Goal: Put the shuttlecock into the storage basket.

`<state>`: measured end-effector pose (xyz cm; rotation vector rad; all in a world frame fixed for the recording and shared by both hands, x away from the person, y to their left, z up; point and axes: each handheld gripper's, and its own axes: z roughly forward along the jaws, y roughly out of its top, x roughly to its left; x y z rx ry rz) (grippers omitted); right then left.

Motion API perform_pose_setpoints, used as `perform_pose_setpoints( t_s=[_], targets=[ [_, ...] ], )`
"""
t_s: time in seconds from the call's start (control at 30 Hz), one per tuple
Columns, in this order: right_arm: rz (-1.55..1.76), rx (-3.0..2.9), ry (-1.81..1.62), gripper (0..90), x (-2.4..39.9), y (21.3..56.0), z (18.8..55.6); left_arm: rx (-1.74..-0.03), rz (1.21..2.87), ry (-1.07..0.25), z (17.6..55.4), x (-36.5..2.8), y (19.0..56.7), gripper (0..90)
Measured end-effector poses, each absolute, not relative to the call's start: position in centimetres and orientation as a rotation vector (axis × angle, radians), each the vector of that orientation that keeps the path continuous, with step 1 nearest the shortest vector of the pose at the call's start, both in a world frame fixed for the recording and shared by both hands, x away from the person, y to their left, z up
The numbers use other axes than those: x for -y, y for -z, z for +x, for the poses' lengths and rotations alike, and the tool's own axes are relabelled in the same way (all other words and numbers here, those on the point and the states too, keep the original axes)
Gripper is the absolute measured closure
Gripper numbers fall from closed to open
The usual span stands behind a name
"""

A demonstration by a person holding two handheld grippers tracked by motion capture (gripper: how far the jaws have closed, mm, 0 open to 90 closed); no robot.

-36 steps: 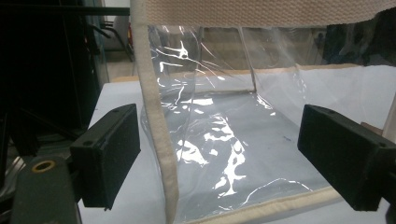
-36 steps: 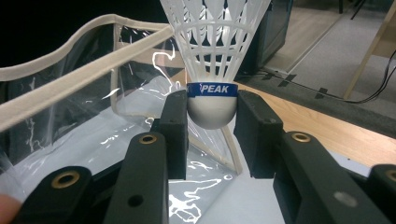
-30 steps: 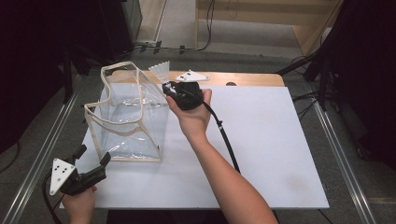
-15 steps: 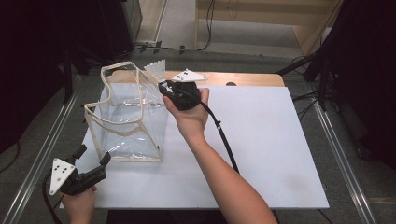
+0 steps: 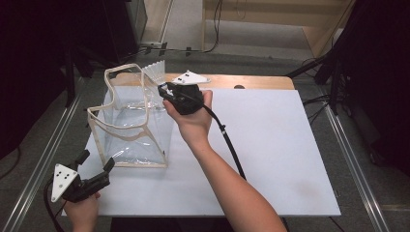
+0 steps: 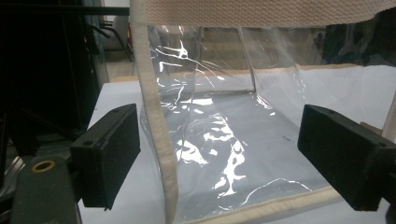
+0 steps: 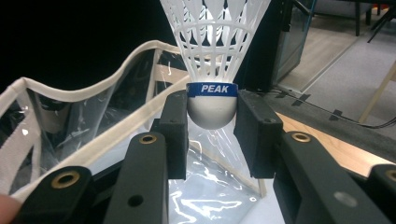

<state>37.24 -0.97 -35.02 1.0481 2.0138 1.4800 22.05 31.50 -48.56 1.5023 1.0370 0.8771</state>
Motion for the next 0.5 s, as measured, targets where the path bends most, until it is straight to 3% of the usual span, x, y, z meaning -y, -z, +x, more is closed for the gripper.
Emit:
perform_pose_setpoints(
  t_s=[0.5],
  targets=[
    [0.993,-2.030,-1.517,63.0,0.29,34.33,36.21,-1.036,1.503,-0.878,22.06,-31.47,48.57,13.7]
  ],
)
